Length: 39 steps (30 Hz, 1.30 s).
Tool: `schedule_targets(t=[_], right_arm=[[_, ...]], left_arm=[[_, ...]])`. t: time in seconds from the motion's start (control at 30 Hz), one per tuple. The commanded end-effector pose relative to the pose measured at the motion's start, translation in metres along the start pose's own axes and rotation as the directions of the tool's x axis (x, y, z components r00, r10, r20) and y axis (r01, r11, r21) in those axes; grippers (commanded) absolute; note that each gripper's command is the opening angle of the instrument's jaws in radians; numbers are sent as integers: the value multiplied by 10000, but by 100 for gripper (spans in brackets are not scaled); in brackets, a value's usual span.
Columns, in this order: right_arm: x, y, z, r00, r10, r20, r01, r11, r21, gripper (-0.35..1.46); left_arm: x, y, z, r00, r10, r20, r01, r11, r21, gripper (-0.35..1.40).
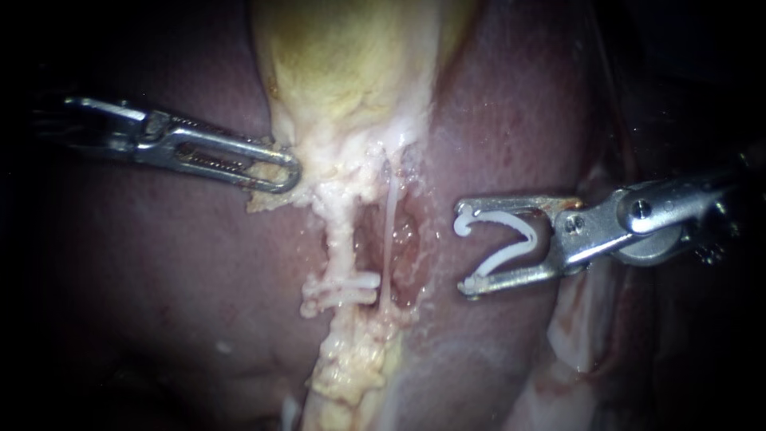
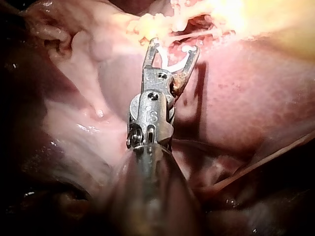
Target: Clipping third clip left tube
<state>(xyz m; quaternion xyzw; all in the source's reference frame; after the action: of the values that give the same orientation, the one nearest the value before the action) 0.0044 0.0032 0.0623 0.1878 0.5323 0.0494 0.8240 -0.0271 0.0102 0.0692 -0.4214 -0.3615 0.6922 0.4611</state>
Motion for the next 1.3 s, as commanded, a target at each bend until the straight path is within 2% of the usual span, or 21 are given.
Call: schedule_targets(t=[0.03, 0.3, 0.5, 0.87, 1.3], right_arm=[[0, 0, 0, 10000, 0, -1, 0, 10000, 0, 50], [0, 0, 0, 10000, -1, -2, 1, 10000, 2, 50], [0, 0, 0, 10000, -1, -2, 1, 10000, 2, 50], [0, 0, 0, 10000, -1, -2, 1, 10000, 1, 50], [7, -2, 8, 10000, -48, -29, 48, 10000, 84, 50]], left_arm=[[0, 0, 0, 10000, 0, 2, 0, 10000, -1, -35], [2, 4, -17, 10000, -24, 62, 25, 10000, -87, -35], [18, 20, -48, 9998, -99, 150, 103, 9996, -278, -35], [49, 56, -86, 9987, -95, -506, 62, 9978, -660, -35], [48, 59, -87, 9982, -90, -586, 58, 9985, -552, -35]])
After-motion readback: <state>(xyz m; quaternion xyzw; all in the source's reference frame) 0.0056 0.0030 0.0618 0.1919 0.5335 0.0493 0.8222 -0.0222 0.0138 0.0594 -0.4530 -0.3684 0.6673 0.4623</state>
